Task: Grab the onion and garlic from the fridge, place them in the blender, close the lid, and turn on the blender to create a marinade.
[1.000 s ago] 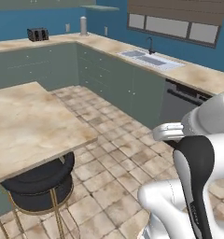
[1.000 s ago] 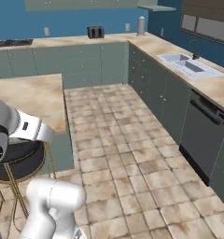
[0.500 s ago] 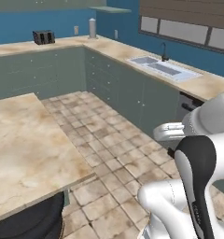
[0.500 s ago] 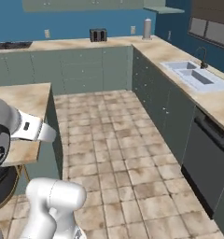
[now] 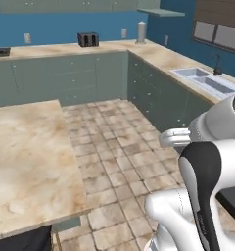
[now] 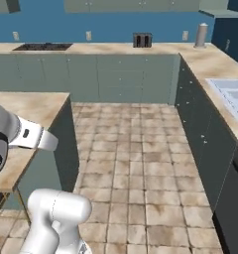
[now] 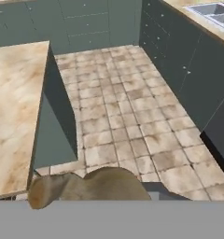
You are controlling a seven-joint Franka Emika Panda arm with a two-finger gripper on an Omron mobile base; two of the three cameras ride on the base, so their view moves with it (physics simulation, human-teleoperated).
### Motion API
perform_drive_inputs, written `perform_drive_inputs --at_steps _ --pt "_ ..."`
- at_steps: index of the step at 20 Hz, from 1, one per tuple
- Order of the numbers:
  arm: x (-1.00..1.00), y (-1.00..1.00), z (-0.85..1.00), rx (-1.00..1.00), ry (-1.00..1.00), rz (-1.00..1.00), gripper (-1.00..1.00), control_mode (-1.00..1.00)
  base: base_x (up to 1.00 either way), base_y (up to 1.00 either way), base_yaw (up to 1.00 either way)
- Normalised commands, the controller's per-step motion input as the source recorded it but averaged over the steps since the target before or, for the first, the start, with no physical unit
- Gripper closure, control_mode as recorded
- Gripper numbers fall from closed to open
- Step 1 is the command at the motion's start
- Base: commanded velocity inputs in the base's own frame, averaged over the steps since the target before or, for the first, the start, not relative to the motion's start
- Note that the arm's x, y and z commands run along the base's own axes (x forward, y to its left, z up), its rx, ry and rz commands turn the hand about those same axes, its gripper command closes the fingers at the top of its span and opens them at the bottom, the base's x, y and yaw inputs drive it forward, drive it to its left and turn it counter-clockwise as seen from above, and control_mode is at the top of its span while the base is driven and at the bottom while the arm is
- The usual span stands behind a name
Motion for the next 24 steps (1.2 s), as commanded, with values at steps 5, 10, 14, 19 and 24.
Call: perform_drive_inputs --at_steps 5,10,14,19,24 --pt "0.00 0.00 0.00 0.00 0.00 0.00 1.00 1.00 0.68 -0.84 0.42" --pt "0.00 0.00 0.00 0.00 0.00 0.00 1.00 1.00 0.81 -0.72 0.42" --pt "0.00 0.00 0.00 0.00 0.00 0.00 1.00 1.00 0.98 -0.54 0.40" --pt "0.00 0.00 0.00 0.00 0.00 0.00 1.00 1.00 1.00 -0.57 0.40" --pt "0.00 0.00 0.00 0.00 0.00 0.00 1.00 1.00 1.00 -0.48 0.42"
